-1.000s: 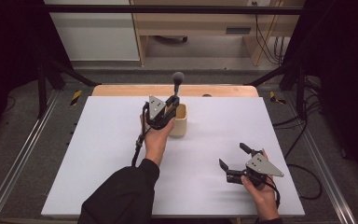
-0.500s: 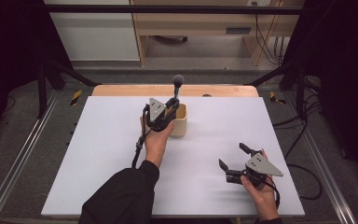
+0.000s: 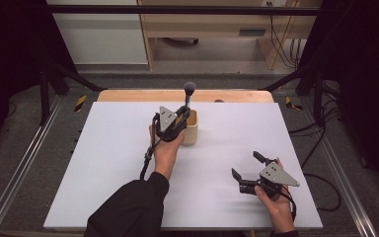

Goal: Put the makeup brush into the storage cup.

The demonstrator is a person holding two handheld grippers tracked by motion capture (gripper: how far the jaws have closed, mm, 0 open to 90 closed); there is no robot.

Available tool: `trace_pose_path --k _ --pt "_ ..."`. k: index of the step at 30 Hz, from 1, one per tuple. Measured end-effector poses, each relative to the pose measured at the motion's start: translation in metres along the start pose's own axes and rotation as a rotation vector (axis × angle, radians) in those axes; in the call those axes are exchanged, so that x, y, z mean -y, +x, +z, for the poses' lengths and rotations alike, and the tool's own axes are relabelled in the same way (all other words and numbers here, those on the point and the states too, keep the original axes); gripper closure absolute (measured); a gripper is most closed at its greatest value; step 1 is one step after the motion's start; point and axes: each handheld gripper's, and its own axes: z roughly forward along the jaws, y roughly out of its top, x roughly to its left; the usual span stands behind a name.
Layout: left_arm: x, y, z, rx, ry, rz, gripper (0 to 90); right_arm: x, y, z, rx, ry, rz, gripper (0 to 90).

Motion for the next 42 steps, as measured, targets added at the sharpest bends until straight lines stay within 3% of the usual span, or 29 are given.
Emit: trace_pose_path --k 28,31,41,42 --pt "0.005 -0.002 0.0 0.005 0.01 0.006 74.1 0.0 0.0 0.0 -0.003 0.0 0.013 5.3" --pt "0.006 -0.001 -0.001 0.026 0.02 0.001 73.7 0.0 0.0 0.0 -0.004 -0.001 0.016 5.2" --pt "-0.004 0.001 -0.023 0.041 -0.019 0.011 44.7 0.0 0.0 0.0 -0.007 -0.001 0.014 5.2" --pt "-0.005 0.001 -0.028 0.058 -0.008 0.007 41.6 0.0 0.0 0.0 -0.008 0.0 0.014 5.2"
